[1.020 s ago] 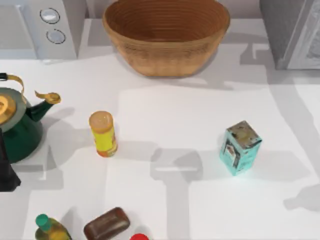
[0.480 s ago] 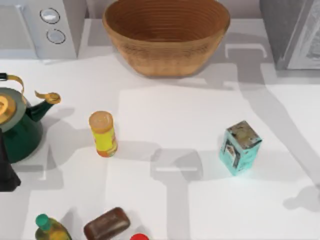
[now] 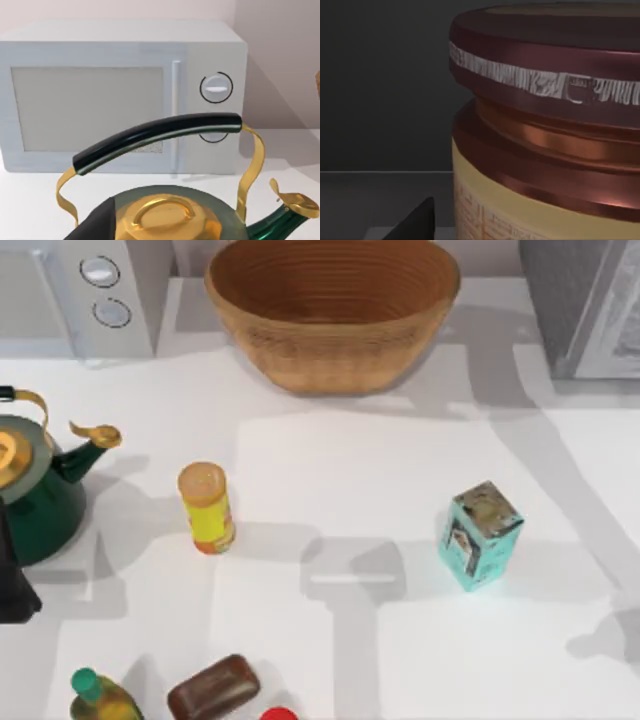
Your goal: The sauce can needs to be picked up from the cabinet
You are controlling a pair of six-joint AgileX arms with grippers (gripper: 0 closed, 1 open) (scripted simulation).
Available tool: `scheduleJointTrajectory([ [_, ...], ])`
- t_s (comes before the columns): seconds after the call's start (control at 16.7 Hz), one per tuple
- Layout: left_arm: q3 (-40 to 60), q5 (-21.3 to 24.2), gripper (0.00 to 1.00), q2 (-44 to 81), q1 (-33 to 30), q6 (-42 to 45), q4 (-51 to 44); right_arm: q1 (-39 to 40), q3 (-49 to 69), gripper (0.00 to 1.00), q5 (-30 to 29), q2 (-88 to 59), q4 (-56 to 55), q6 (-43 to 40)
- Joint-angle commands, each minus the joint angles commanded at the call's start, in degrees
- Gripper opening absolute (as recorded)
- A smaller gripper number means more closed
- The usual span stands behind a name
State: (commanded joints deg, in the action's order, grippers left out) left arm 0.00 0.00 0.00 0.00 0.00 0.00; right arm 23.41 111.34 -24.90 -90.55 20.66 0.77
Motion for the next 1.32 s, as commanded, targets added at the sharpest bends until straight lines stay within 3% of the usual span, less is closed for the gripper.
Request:
scheduleJointTrajectory([
  [0.42, 0.0, 0.0, 1.0, 0.0, 0.0, 0.0, 0.0, -1.74, 3.71, 1.0, 1.68, -3.8, -0.17, 0.0],
  [1.2, 0.0, 0.0, 1.0, 0.0, 0.0, 0.0, 0.0, -1.74, 3.71, 0.02, 1.68, -3.8, -0.17, 0.0],
  [1.32, 0.0, 0.0, 1.0, 0.0, 0.0, 0.0, 0.0, -1.74, 3.71, 0.0, 1.68, -3.8, -0.17, 0.0],
])
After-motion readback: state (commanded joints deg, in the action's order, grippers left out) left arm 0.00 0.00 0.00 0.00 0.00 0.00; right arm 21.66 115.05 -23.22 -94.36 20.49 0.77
